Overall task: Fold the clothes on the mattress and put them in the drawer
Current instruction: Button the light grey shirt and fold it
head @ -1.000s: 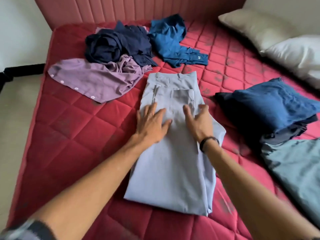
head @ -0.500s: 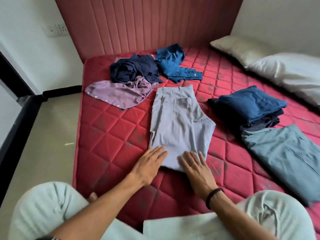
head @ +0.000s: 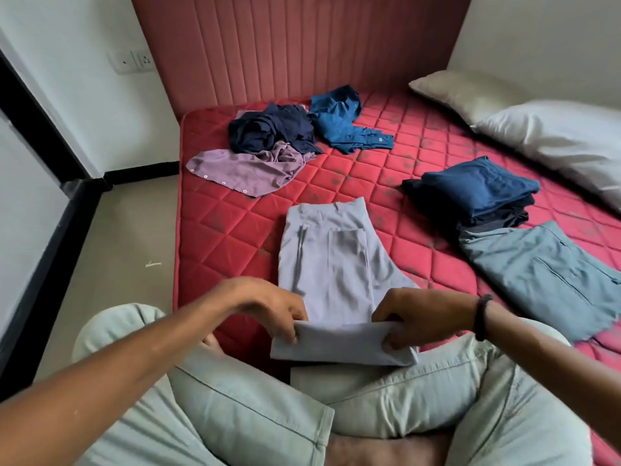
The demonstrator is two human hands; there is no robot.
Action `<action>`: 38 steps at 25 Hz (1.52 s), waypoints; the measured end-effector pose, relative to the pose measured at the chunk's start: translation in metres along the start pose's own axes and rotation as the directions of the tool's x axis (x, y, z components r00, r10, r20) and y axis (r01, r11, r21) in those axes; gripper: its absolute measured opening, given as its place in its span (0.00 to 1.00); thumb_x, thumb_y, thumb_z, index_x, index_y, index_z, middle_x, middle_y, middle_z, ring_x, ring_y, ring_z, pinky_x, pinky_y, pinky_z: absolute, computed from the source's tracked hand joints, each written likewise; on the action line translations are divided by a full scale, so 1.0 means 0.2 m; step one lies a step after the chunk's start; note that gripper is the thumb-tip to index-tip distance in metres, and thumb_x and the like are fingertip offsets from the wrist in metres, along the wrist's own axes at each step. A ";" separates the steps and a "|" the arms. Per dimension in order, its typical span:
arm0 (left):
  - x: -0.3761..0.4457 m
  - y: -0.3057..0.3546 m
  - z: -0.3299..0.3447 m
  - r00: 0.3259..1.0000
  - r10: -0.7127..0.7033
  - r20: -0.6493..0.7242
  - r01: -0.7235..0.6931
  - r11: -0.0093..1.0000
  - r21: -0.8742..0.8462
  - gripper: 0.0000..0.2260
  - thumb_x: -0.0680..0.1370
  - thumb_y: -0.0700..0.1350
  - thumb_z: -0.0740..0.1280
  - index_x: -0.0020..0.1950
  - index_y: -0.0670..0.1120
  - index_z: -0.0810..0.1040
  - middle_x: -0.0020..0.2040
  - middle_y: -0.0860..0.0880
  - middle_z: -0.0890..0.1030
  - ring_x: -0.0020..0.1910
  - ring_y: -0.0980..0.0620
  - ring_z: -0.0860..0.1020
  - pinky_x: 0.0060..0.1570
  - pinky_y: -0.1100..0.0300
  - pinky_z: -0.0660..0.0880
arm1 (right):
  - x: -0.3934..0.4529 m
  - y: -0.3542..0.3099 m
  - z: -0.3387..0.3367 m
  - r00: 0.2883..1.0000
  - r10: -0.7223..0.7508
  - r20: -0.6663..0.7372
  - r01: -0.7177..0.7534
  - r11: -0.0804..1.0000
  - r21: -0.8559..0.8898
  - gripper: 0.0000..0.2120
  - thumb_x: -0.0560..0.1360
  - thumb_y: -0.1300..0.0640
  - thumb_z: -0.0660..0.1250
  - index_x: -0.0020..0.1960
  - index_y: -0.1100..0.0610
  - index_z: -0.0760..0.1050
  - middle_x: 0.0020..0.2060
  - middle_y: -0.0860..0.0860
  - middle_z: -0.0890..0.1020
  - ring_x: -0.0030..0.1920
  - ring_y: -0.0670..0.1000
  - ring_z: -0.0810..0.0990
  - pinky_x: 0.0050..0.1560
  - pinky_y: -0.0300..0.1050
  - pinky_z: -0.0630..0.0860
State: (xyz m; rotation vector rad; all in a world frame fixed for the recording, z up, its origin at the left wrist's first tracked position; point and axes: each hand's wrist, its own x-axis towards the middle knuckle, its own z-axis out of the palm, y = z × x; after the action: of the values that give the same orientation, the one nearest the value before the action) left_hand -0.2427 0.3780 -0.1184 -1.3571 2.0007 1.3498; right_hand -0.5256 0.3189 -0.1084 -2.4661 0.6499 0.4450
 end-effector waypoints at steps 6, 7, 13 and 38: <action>-0.23 -0.08 -0.23 0.893 0.071 -0.445 -0.308 0.816 -0.489 0.08 0.80 0.36 0.70 0.59 0.35 0.82 0.50 0.49 0.87 0.47 0.56 0.84 0.49 0.64 0.79 | -0.03 0.12 -0.23 0.905 0.047 -0.424 0.263 0.719 0.643 0.01 0.76 0.64 0.74 0.47 0.60 0.83 0.40 0.49 0.84 0.40 0.45 0.80 0.38 0.39 0.76; -0.21 -0.10 -0.27 0.818 0.015 -0.576 -0.391 0.748 -0.536 0.08 0.80 0.36 0.70 0.58 0.36 0.82 0.51 0.46 0.87 0.48 0.55 0.84 0.50 0.63 0.80 | 0.01 0.15 -0.24 0.860 0.121 -0.495 0.319 0.631 0.707 0.03 0.77 0.65 0.72 0.50 0.62 0.83 0.42 0.52 0.86 0.41 0.47 0.82 0.40 0.39 0.79; 0.28 -0.27 -0.49 0.244 -0.432 -0.868 -0.368 0.787 -0.495 0.07 0.84 0.42 0.65 0.58 0.41 0.80 0.49 0.41 0.84 0.47 0.43 0.81 0.45 0.57 0.68 | 0.54 0.36 -0.34 0.512 0.461 -0.725 0.156 0.780 0.606 0.13 0.81 0.48 0.70 0.41 0.54 0.74 0.34 0.46 0.77 0.34 0.46 0.72 0.37 0.45 0.71; 1.03 -0.53 -0.30 0.277 -0.084 -0.957 0.397 0.917 0.034 0.26 0.85 0.56 0.51 0.82 0.49 0.62 0.83 0.48 0.58 0.83 0.43 0.56 0.77 0.35 0.55 | 1.16 0.67 0.15 0.676 0.349 -0.649 -0.444 0.896 0.019 0.30 0.83 0.35 0.44 0.83 0.42 0.55 0.83 0.45 0.52 0.83 0.54 0.47 0.78 0.67 0.50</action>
State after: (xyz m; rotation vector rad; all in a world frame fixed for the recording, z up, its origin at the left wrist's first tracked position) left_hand -0.2353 0.2137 -0.2919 -2.5424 2.2561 -0.0916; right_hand -0.4099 0.1563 -0.2897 -2.5899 1.5084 -0.2520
